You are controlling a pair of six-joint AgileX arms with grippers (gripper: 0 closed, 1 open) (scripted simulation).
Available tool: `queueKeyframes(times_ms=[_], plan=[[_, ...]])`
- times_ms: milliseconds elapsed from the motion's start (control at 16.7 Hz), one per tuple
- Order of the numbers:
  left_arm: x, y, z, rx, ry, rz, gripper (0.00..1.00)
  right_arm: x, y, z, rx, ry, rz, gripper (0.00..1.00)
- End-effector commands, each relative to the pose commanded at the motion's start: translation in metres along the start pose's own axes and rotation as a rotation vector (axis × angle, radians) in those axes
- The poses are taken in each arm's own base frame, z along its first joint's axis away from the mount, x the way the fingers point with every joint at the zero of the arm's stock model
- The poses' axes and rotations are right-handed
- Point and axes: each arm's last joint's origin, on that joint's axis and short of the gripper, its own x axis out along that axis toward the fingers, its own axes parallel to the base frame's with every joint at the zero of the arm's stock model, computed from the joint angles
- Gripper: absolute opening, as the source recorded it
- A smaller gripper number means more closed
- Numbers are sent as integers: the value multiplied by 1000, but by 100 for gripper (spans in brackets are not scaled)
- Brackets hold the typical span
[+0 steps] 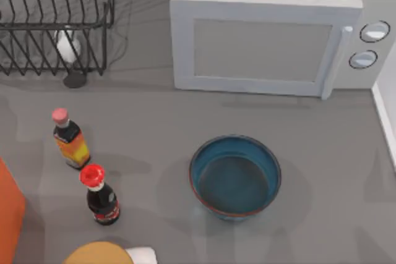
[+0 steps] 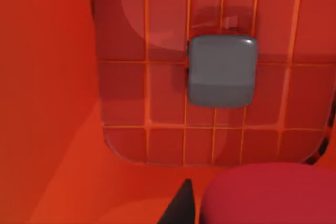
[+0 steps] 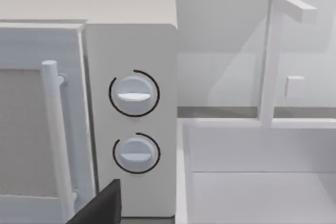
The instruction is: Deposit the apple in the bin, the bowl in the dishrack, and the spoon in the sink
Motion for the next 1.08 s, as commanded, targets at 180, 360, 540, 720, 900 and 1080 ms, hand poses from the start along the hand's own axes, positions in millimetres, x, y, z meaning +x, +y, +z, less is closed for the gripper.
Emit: queueKeyframes(times_ms=[180,360,540,720,900,1080], plan=[[18,1,-1,-5,0,0,0,0,0,0,0,0,0,100],[50,1,-3,-6,1,5,0,0,0,0,0,0,0,100],[69,-1,-3,-5,-1,-3,0,0,0,0,0,0,0,100],[69,-1,-3,-5,-1,-3,0,0,0,0,0,0,0,100],[69,-1,-3,-5,-1,-3,15,0,0,0,0,0,0,100],[69,-1,-3,-5,-1,-3,38,0,0,0,0,0,0,100]])
